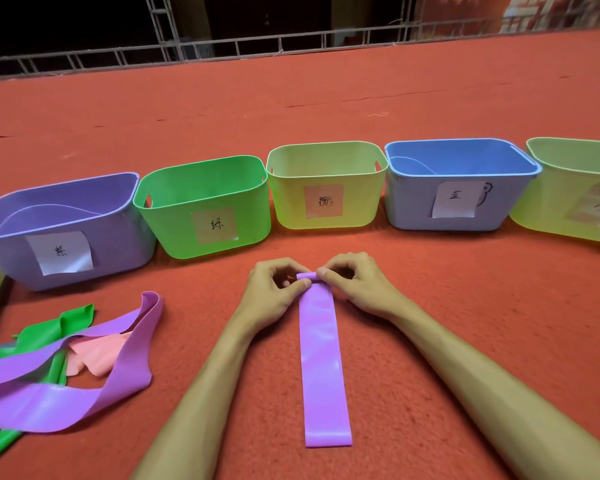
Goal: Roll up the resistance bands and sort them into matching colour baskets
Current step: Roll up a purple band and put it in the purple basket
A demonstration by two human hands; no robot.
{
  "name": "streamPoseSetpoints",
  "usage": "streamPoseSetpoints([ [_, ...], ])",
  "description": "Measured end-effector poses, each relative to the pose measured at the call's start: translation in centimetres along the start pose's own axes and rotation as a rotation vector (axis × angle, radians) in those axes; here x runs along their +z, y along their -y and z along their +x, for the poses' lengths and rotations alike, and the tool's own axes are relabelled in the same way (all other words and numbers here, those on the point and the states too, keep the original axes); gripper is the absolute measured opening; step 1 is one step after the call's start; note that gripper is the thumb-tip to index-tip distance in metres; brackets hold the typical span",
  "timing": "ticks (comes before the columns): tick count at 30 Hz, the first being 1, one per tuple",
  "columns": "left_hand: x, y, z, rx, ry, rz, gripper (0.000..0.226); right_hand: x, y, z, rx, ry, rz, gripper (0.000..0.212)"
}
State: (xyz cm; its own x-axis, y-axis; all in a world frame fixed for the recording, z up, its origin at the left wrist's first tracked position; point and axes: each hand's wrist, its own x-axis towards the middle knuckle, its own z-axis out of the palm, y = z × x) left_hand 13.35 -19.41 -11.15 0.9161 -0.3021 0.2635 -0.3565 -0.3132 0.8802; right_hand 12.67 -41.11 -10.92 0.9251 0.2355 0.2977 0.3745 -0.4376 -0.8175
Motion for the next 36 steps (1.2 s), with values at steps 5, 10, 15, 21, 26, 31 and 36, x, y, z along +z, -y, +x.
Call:
streamPoseSetpoints([
  [5, 0.14, -0.13, 0.17, -0.065, 0.010, -0.045, 0.020, -0.29, 0.08, -0.05, 0.012, 0.057, 0.122, 0.011],
  [10, 0.08, -0.35, 0.38, -0.097, 0.057, -0.084, 0.013, -0.37, 0.19, -0.07, -0.016, 0.081, 0.180, 0.009],
  [15, -0.11, -0.33, 0.22, -0.024, 0.042, -0.100, 0.007, -0.39, -0.07, 0.00, -0.021, 0.073, 0.186, 0.010],
  [21, -0.12, -0.19, 0.12, -0.021, 0.002, -0.167, 0.009, -0.14, -0.32, 0.21, 0.034, 0.051, 0.188, 0.010],
  [26, 0.00, 0.01, 0.26, -0.043, 0.025, -0.145, 0.009, -0.30, -0.28, 0.13, -0.004, 0.044, 0.246, 0.005],
  [31, 0.17, -0.20, 0.24, -0.114, 0.088, -0.152, 0.012, -0.51, -0.04, -0.04, -0.029, 0.035, 0.296, 0.007],
  [36, -0.03, -0.12, 0.12, -0.102, 0.083, -0.217, 0.005, -0.43, -0.16, 0.05, 0.005, 0.030, 0.258, 0.013],
])
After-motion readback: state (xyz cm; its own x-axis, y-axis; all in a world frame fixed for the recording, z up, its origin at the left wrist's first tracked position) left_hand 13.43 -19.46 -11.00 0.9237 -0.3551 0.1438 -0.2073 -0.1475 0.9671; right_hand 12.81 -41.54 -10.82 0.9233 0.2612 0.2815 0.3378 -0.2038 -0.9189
